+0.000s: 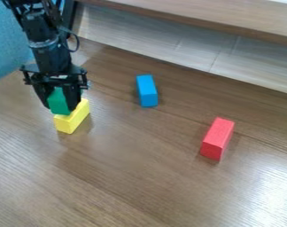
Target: Put the green rectangular to top left
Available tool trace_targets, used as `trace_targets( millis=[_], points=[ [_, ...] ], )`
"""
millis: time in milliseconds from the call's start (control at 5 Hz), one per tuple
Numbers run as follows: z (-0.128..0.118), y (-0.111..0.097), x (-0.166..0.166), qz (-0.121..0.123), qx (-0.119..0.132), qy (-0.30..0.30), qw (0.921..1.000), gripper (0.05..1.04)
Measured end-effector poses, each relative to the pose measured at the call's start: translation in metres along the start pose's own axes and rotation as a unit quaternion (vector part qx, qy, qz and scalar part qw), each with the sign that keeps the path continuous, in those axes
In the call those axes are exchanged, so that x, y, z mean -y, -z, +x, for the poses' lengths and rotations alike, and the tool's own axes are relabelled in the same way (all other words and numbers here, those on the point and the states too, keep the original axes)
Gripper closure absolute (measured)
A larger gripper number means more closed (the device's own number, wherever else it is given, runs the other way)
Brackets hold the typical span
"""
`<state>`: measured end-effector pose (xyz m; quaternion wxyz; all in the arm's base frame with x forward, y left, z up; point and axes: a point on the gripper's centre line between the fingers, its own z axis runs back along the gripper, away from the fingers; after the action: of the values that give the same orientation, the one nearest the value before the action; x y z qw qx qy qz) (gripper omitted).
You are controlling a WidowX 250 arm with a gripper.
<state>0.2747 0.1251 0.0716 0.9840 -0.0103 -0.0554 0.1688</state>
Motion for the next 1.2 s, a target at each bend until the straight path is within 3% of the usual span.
trace_targets(
  millis=[400, 600, 800, 1200],
  points=[
    [-0.004, 0.012, 0.003, -0.003, -0.011, 0.004, 0.9999, 0.492],
    [-0.005, 0.013, 0.006, -0.011, -0.017, 0.007, 0.9998, 0.440],
    [-0.006, 0.013, 0.007, -0.014, -0.021, 0.005, 0.9997, 0.127],
    [0.000, -0.014, 0.004, -0.026, 0.006, -0.006, 0.9996, 0.082]
  ],
)
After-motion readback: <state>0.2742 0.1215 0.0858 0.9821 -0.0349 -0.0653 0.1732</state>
